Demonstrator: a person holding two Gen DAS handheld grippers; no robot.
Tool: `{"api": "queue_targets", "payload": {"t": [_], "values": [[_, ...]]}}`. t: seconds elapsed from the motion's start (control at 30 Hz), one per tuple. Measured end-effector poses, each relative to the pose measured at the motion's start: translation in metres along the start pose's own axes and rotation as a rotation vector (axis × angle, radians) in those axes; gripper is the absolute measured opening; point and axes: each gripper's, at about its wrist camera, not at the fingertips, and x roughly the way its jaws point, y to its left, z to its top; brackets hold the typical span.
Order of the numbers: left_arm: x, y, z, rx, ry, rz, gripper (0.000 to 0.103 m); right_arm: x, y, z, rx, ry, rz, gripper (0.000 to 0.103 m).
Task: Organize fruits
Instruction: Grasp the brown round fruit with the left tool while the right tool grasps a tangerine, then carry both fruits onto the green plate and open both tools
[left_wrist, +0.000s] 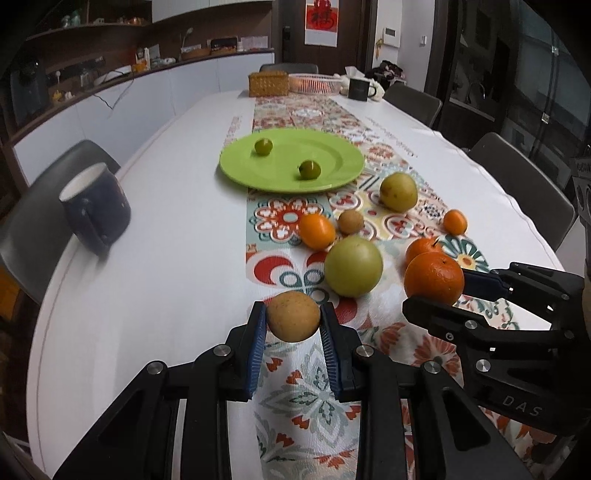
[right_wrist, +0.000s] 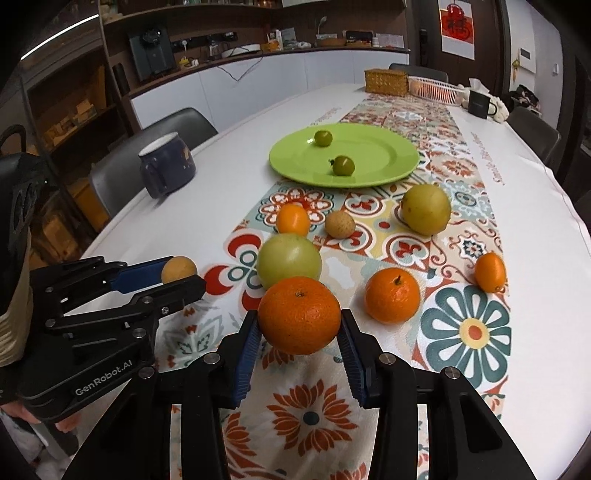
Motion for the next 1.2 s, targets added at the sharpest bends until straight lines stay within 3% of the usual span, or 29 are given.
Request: {"api": "queue_targets", "payload": {"t": [0.47, 0.83, 1.2], "values": [[-0.031, -0.011, 0.041, 0.034, -0.094, 0.045, 0.029, -0.039, -0.007, 0.034, -0.038, -0.13, -0.02, 0.043], [-0.03, -0.011, 0.09, 0.07, -0.161, 0.072, 0.029, -0.042, -0.021, 0.09, -0.065, -0.194, -0.02, 0.043], [0.011, 0.001, 0.138, 0.082, -0.139, 0.085, 0.029, 0.004, -0.044, 0.145, -0.055, -0.131, -0.016, 0.043]]}}
